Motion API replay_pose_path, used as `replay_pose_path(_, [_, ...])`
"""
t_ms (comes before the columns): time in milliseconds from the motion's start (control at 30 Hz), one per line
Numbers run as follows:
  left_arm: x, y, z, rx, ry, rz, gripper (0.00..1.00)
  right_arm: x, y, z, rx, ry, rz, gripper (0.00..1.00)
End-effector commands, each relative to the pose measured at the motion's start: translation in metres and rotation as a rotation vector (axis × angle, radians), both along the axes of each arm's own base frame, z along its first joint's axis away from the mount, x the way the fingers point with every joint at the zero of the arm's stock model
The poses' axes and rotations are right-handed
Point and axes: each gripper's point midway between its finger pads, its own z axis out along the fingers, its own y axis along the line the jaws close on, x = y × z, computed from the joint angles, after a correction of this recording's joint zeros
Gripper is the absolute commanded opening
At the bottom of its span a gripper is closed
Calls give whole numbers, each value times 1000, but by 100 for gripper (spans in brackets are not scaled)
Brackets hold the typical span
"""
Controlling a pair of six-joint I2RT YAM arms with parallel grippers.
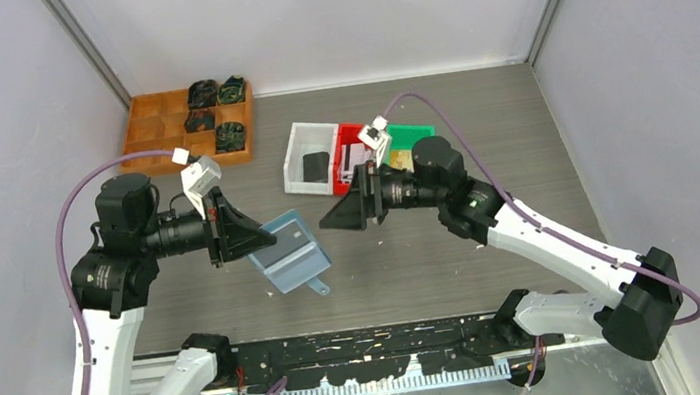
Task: Take the credit cards out of the card holder
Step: Remove the credit card from the card holder.
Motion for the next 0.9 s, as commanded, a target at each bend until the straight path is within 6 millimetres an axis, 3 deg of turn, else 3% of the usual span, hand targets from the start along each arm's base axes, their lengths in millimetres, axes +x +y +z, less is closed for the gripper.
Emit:
replay_pose_path(0, [-10, -3, 27, -49, -89, -55, 0, -40, 16, 37, 141, -73, 138, 80])
replay_pose_path(167, [-9, -7, 38, -95, -49, -56, 0, -56, 29, 51, 206, -89, 189, 79])
replay_pose_path(300, [-6, -10, 49, -138, -15, -51, 0, -64, 35, 50, 233, -60, 220, 74])
replay_pose_path(667, [18, -8, 55, -142, -55, 59, 0, -71, 32, 44, 293, 7, 210, 39])
replay_pose_path(833, [21, -6, 50, -129, -80, 79, 0, -60, 34, 47, 283, 18, 150, 20])
replay_pose_path(867, [18, -7, 48, -130, -73, 69, 4, -56, 35, 47, 278, 25, 126, 16])
